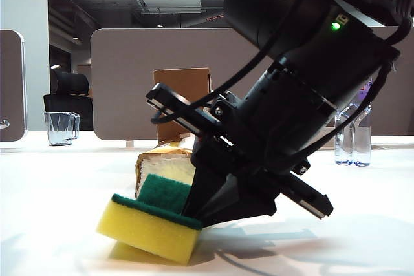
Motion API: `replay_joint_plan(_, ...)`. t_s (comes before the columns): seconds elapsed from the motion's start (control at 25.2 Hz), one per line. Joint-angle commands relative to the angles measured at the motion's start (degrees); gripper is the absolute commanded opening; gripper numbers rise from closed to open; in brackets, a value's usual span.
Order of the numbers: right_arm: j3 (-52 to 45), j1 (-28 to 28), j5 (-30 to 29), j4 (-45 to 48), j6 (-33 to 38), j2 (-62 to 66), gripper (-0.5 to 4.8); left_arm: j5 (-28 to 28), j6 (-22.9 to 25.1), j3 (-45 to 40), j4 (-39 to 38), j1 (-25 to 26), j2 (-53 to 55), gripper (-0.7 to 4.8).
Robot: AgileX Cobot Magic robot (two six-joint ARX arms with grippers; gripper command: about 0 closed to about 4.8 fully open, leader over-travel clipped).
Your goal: Move the sponge from left to right to wipe the table, avoiding obstacles on the table, and finally reaching the bottle of mineral water.
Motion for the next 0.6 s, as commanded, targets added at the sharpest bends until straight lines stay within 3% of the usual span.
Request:
replay_joint_plan(0.04, -0.9, 0.1, 0.0, -7.0, -0.1, 0.7, -0.09, 0.2, 0.2, 0.4, 0.8, 0.0, 0.0, 3.01)
replay_joint_plan(0.6, -0.9, -1.0, 1.7, -12.9, -2.0, -1.3, -0.09, 0.3, 0.2, 0.4, 0.8, 0.0, -0.1, 3.01)
